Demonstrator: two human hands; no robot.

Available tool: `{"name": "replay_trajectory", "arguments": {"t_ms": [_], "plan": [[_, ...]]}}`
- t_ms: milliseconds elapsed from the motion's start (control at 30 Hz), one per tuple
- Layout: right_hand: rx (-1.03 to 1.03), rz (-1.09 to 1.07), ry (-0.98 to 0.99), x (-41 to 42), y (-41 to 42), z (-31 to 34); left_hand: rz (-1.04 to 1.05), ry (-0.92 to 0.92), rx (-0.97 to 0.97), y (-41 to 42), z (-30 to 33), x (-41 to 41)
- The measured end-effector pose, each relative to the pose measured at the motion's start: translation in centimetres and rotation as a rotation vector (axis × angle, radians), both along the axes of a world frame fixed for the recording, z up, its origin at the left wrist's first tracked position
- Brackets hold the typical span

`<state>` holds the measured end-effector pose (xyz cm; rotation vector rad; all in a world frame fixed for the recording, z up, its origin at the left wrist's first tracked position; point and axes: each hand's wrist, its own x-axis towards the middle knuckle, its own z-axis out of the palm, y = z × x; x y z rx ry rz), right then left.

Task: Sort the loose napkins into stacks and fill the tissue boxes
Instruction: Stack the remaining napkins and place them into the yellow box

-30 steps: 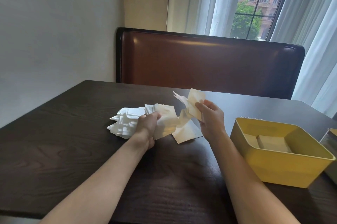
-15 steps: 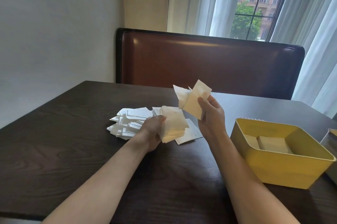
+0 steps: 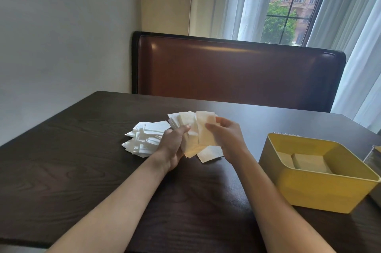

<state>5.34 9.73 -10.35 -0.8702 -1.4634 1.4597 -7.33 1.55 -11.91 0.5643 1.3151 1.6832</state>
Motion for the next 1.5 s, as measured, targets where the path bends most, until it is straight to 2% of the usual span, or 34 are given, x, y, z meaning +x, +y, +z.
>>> {"name": "replay_trajectory", "arguments": {"t_ms": [267, 467, 567, 633, 733, 767, 833, 933, 1033, 1167, 1233, 1333, 1500], "plan": [[-0.004, -0.001, 0.046, 0.1, 0.1, 0.1, 0.078, 0.040, -0.033, 0.4, -0.4, 0.0], [0.065, -0.174, 0.059, 0.2, 0.5, 0.2, 0.003, 0.025, -0.046, 0.5, -0.4, -0.2], [0.100, -0.258, 0.044, 0.2, 0.6, 0.2, 0.079, 0.122, -0.064, 0.8, -0.8, -0.3], [0.052, -0.232, 0.121, 0.4, 0.3, 0.6, 0.108, 0.153, -0.089, 0.9, -1.1, -0.5], [0.003, -0.052, 0.298, 0.6, 0.1, 1.1, 0.033, 0.066, -0.079, 0.8, -0.8, -0.5], [0.035, -0.015, 0.278, 0.5, 0.0, 1.1, -0.006, 0.021, -0.055, 0.7, -0.5, -0.3], [0.148, 0.001, 0.097, 0.1, -0.1, 0.8, -0.061, -0.043, 0.009, 0.6, -0.3, -0.1], [0.224, 0.044, -0.114, -0.3, -0.7, 0.4, -0.103, -0.021, 0.053, 0.3, -0.1, 0.0], [0.192, 0.054, -0.074, -0.3, -0.7, 0.7, -0.058, 0.081, 0.049, 0.3, -0.4, 0.2], [0.246, 0.009, -0.145, -0.3, 0.0, 0.2, 0.153, 0.022, 0.066, 0.5, -0.3, -0.1], [0.215, 0.075, -0.208, -0.5, -0.3, 0.0, 0.208, -0.022, 0.118, 0.7, -0.2, -0.2], [0.254, 0.110, -0.212, -0.6, -0.9, 0.0, 0.190, -0.083, 0.187, 0.7, -0.1, -0.2], [0.204, -0.041, -0.105, -0.2, -0.2, 0.1, 0.120, -0.055, 0.208, 0.4, 0.0, -0.2]]}}
